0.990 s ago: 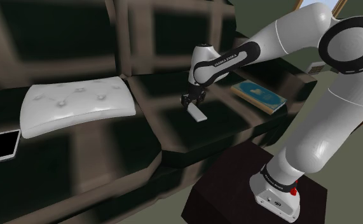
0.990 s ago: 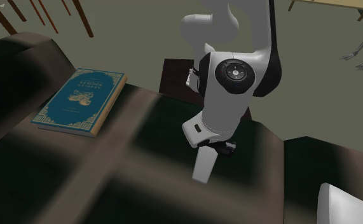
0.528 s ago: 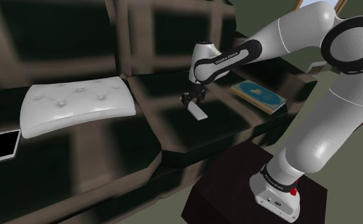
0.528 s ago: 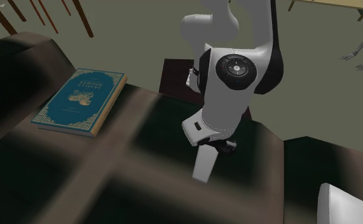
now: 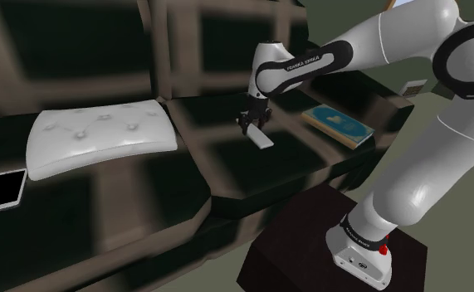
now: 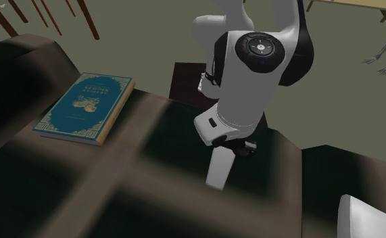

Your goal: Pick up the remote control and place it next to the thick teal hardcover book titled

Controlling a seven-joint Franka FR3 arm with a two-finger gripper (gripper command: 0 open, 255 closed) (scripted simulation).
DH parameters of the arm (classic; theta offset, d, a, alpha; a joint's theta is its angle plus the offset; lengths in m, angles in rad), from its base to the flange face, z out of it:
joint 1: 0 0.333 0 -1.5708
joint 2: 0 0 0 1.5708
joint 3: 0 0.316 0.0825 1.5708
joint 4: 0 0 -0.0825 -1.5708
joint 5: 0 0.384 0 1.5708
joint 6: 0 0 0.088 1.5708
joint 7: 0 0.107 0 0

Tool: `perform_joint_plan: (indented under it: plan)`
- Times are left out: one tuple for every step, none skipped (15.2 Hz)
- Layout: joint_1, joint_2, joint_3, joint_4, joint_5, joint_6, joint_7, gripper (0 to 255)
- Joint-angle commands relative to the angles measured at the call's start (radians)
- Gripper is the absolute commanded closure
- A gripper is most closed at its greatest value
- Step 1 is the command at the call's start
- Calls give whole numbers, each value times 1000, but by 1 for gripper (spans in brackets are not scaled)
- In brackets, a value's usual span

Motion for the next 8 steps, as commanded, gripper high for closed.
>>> perform_joint_plan:
  plan:
    - [0, -17, 0, 11, 1, -28, -1, 255]
    - [0, -23, 0, 18, 1, -41, -2, 255]
    - [0, -29, 0, 25, 2, -55, -2, 255]
    - [0, -35, -1, 33, 2, -68, -2, 255]
    - [0, -41, -1, 41, 2, -81, -3, 255]
    - [0, -46, -1, 49, 3, -95, -3, 255]
    - [0, -51, -1, 57, 3, -108, -3, 255]
    - [0, -56, -1, 65, 3, -122, -3, 255]
